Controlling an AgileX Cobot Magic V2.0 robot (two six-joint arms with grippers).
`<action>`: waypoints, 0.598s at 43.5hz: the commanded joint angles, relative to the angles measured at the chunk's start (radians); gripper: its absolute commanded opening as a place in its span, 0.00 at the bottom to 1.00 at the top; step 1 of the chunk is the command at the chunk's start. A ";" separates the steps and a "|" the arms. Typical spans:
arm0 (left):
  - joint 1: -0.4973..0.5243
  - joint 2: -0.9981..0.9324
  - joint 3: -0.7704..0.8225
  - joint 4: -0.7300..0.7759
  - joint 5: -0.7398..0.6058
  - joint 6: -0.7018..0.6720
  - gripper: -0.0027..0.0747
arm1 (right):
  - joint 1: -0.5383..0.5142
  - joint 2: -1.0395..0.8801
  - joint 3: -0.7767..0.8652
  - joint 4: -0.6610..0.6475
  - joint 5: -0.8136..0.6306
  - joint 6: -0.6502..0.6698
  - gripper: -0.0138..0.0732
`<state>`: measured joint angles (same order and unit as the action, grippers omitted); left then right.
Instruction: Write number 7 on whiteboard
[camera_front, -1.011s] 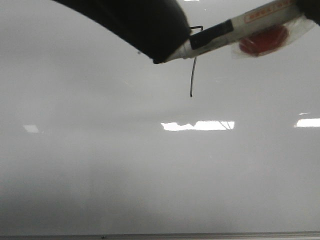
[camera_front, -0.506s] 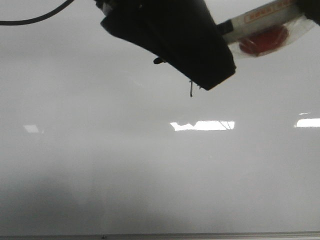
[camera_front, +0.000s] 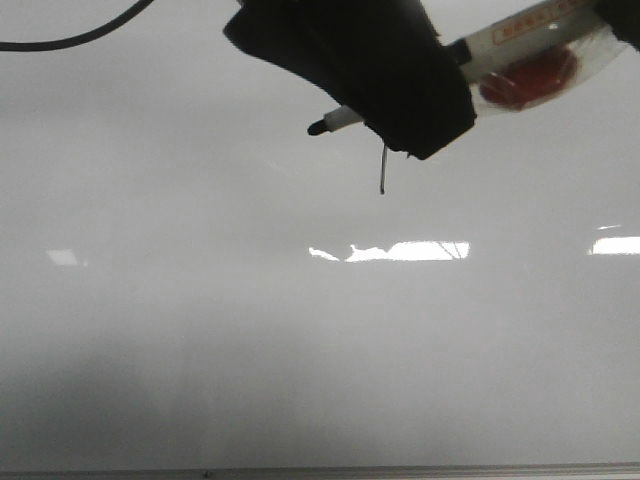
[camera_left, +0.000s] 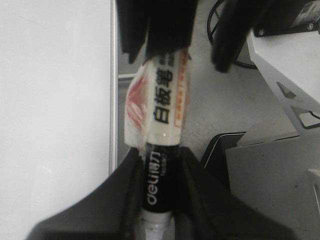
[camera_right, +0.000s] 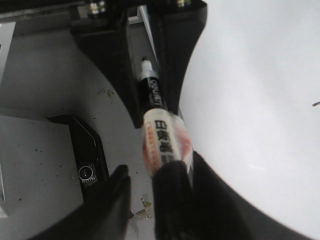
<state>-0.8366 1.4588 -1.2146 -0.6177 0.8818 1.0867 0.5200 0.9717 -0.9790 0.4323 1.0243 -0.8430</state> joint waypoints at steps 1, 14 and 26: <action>0.019 -0.035 -0.043 -0.021 -0.040 -0.087 0.04 | -0.018 -0.024 -0.028 -0.009 -0.039 0.035 0.76; 0.202 -0.164 -0.131 0.501 0.085 -0.761 0.04 | -0.178 -0.173 -0.048 -0.345 0.003 0.500 0.80; 0.450 -0.320 -0.068 0.605 0.176 -0.957 0.04 | -0.229 -0.216 -0.048 -0.369 -0.001 0.790 0.80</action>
<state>-0.4310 1.2018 -1.2906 -0.0109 1.0769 0.1636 0.2979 0.7622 -0.9954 0.0702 1.0793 -0.1113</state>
